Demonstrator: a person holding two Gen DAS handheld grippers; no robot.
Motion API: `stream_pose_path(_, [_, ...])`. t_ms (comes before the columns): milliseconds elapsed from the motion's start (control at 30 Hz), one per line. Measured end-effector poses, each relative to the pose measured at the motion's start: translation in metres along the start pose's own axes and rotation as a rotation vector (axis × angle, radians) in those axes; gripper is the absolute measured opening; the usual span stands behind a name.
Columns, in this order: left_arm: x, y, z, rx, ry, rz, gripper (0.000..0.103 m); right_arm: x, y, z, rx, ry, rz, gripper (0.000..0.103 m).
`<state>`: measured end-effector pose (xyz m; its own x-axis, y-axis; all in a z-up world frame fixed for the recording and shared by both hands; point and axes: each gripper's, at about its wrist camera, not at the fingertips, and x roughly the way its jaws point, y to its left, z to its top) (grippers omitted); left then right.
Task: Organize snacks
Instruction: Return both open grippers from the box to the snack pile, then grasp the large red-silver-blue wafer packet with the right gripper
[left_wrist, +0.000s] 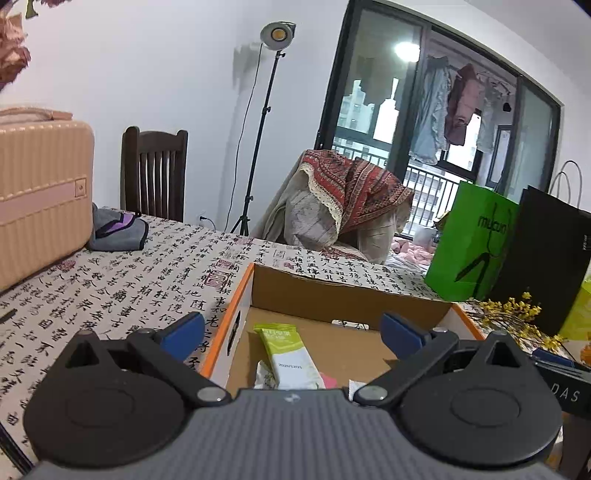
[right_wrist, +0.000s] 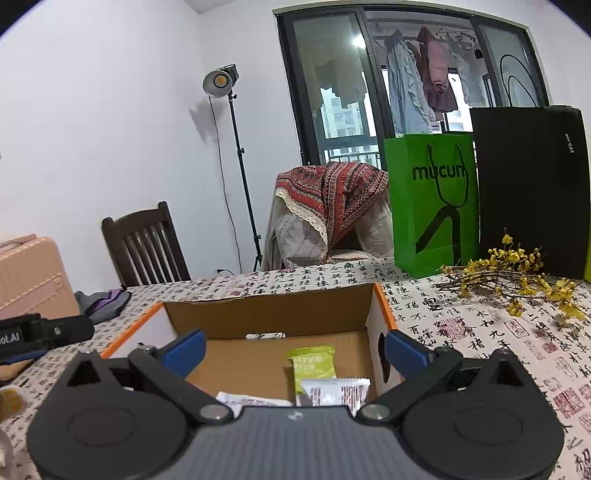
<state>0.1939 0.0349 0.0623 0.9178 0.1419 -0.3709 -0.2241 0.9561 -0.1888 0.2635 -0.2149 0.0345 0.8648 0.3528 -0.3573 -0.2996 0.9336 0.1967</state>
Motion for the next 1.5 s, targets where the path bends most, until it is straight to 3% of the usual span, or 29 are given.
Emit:
stream_pose_path(300, [-0.05,0.006,-0.007,0.053,-0.04,0.011,0.103,-0.05,0.004,-0.007,-0.014,0.005,0.03,0.103])
stream_pose_path(633, [-0.085,0.021,-0.041,0.107,0.002,-0.006,0.103,-0.098,0.008,-0.04,-0.015,0.021,0.054,0.103])
stream_pose_path(800, [-0.093,0.034,-0.065,0.122,0.03,0.002,0.103,-0.108,0.012,-0.066,-0.01,0.075,0.081,0.103])
stream_pose_path(1167, [-0.101,0.063,-0.089,0.108,0.076,-0.004,0.103,-0.09,0.049,-0.087,-0.045,0.211,0.101,0.103])
stream_pose_path(1500, [-0.1,0.063,-0.09,0.097,0.083,-0.026,0.103,-0.044,0.076,-0.103,-0.02,0.32,-0.037,0.103])
